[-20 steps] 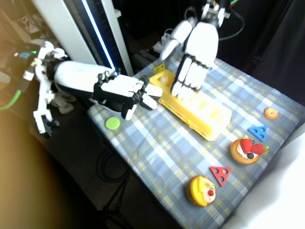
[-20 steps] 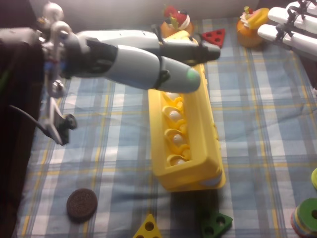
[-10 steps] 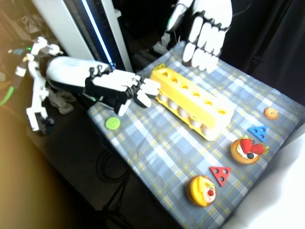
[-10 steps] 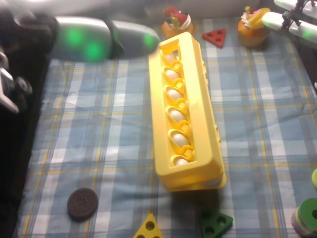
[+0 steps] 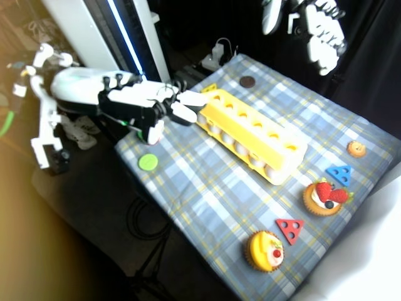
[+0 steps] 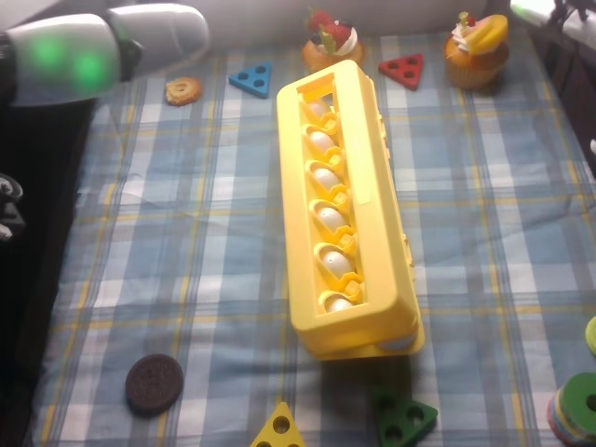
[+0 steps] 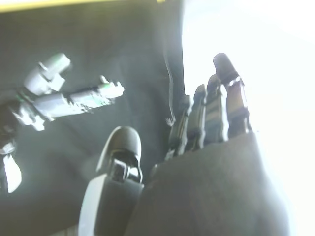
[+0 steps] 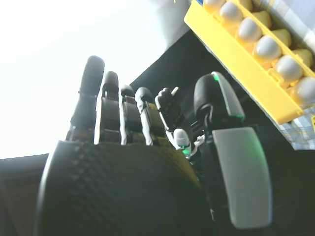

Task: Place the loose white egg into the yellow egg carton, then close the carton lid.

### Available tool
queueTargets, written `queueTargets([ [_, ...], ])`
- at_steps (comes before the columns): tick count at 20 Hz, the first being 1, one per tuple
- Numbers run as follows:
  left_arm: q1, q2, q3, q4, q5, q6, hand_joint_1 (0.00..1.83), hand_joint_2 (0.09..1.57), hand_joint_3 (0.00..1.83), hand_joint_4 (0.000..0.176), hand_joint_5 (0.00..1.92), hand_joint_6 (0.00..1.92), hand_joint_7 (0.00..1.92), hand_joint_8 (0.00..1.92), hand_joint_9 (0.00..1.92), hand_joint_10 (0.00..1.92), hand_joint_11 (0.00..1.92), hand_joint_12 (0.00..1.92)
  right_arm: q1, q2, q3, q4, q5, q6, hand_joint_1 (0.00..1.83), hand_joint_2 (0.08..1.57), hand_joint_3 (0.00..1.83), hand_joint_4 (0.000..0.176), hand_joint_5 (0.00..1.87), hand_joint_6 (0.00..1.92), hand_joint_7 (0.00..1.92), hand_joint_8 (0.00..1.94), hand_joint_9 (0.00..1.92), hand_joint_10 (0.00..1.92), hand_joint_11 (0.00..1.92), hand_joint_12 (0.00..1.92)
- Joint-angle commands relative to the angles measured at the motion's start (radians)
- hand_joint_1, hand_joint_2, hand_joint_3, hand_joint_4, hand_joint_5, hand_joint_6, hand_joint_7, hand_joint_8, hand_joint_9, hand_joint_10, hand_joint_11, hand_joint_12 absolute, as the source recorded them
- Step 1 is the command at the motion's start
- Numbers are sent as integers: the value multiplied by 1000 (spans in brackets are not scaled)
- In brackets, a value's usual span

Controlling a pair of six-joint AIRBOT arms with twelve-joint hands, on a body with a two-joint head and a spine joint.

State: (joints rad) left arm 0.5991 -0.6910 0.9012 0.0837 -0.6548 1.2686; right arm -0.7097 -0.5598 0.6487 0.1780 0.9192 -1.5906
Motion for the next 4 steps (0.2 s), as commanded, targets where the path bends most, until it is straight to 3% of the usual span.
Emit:
queueTargets([
  [1,19,7,-7,-52,-239,0,293,1453,7,0,99,8,140,10,131,13,0,410,-9,1,5,17,207,-5,706,1314,0,15,0,0,0,0,0,53,0,1921],
  [2,55,10,-12,-85,-305,0,355,1445,1,43,31,1,96,1,112,5,0,566,-31,-3,5,30,252,-5,699,1304,0,21,0,0,0,0,0,37,0,1921],
  [3,92,12,-18,-115,-372,0,409,1436,0,55,26,3,79,7,121,8,0,768,-44,-6,5,39,285,-5,680,1309,0,11,0,0,0,0,0,39,0,1921],
  [4,118,13,-22,-140,-427,0,454,1425,0,88,38,5,68,3,94,9,0,693,-48,-8,4,42,303,-4,628,1302,0,0,0,0,0,0,1,7,0,1686],
])
